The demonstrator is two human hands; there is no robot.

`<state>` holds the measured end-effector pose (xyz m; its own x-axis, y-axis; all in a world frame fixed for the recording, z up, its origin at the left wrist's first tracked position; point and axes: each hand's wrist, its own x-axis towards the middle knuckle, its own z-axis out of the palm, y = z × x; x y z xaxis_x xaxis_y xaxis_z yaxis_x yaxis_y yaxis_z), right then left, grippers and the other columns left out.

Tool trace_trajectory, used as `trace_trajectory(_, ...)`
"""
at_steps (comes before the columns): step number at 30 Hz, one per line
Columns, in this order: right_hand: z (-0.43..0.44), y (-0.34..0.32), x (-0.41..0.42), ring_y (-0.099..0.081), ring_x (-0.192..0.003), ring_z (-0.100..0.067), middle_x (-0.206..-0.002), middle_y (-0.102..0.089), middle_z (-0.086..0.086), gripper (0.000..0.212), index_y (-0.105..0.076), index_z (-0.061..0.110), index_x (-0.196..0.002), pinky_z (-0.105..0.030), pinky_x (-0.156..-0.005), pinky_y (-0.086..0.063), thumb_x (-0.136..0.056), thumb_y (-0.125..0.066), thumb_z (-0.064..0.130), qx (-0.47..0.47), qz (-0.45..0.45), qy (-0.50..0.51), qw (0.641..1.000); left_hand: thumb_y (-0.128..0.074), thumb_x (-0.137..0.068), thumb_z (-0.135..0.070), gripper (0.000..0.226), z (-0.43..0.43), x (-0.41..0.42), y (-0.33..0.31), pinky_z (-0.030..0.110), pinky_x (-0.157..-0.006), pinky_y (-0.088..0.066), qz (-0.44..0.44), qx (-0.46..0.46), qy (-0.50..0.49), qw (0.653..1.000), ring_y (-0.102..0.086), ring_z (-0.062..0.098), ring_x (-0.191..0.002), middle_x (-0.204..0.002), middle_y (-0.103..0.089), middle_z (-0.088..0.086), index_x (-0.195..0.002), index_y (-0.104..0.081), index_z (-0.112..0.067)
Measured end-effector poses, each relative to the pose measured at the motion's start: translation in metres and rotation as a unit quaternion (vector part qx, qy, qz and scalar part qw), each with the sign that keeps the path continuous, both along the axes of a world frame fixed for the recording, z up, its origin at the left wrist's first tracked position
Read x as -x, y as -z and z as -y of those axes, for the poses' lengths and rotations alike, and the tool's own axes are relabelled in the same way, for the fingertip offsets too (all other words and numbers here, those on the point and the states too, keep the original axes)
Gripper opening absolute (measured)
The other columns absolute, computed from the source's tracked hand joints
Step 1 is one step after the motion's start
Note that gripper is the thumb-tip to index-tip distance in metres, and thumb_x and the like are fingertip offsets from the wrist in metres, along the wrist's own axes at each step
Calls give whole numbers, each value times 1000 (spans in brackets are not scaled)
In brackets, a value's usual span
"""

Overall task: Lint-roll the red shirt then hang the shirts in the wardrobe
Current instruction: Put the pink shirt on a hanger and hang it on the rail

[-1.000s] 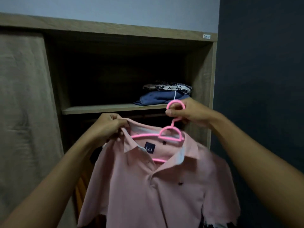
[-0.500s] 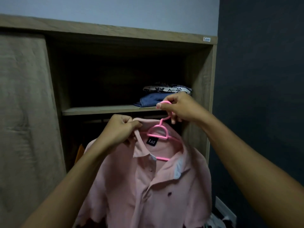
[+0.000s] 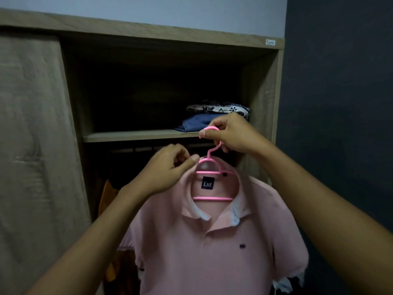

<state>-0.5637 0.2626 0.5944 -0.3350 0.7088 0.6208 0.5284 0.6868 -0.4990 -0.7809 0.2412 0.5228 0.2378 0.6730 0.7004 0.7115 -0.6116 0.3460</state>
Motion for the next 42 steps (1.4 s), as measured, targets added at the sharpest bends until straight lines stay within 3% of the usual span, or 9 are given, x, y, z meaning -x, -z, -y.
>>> trace_trajectory(5, 22, 0, -15, -60, -43, -18, -77, -72, -1, 20, -74, 19, -94, -22, -43, -44, -91, -69, 37, -64, -7, -54, 996, -59, -81, -72, 72, -10, -9, 23, 34, -48, -29, -53, 65, -18, 996, -36, 12, -43, -46, -40, -1, -56, -48, -5)
trace_trajectory(9, 19, 10, -54, -69, -93, -14, -109, -69, 7, 53, -65, 24, -122, -35, -80, -60, -80, -68, 57, 19, 92, 4, 996, -67, -76, -71, 75, -8, -10, 23, 32, -49, -24, 9, 83, -25, 996, -29, 12, -44, -47, -31, 0, -49, -39, -7)
trace_trajectory(12, 17, 20, -81, -66, -87, -9, -94, -72, 8, 41, -73, 22, -108, -28, -77, -53, -85, -64, 55, 171, 285, 46, 942, -72, -76, -65, 65, -15, -6, 25, 31, -51, -26, 75, 122, -22, 989, -33, 12, -45, -46, -35, -1, -47, -45, -14)
trace_trajectory(15, 15, 28, -93, -65, -78, -12, -93, -76, -5, 40, -77, 13, -97, -36, -76, -54, -87, -65, 50, 263, 284, 1, 922, -72, -72, -68, 64, -21, -9, 35, 31, -52, -29, 111, 172, -10, 979, -37, 14, -46, -46, -40, 1, -48, -51, -13)
trace_trajectory(20, 13, 31, -96, -65, -76, -9, -87, -75, -3, 37, -77, 9, -91, -27, -72, -53, -89, -66, 44, 282, 270, -7, 921, -50, -78, -82, 78, -24, -25, 48, 31, -58, -38, 95, 204, -29, 974, -48, 16, -51, -50, -52, 1, -54, -53, -8)
trace_trajectory(24, 8, 37, -99, -58, -70, -7, -78, -70, 3, 42, -75, 7, -87, -27, -68, -49, -89, -66, 48, 280, 317, 33, 906, -25, -81, -88, 93, -43, -24, 58, 39, -88, -54, 143, 214, -53, 965, -68, 27, -71, -60, -70, 3, -66, -72, -8)
trace_trajectory(33, -23, 57, -115, -64, -89, -25, -85, -67, 2, 43, -69, 20, -77, -43, -88, -52, -85, -63, 62, 263, 401, 182, 859, -37, -92, -69, 66, -93, -37, 87, 36, -75, -51, 94, 188, -93, 973, -66, 26, -76, -69, -69, 3, -66, -61, -14)
trace_trajectory(38, -40, 73, -125, -63, -94, -27, -91, -61, -1, 42, -63, 17, -82, -41, -88, -52, -91, -58, 58, 293, 400, 212, 842, -41, -95, -55, 36, -136, -56, 98, 42, -89, -52, 31, 194, -77, 978, -64, 31, -101, -100, -70, 7, -102, -62, -28)
trace_trajectory(42, -57, 87, -130, -65, -91, -27, -91, -63, -3, 44, -66, 13, -87, -37, -77, -52, -92, -56, 55, 308, 365, 237, 846, -35, -98, -55, 46, -181, -82, 108, 48, -102, -45, -85, 204, -87, 971, -54, 36, -125, -137, -58, 12, -135, -50, -34)
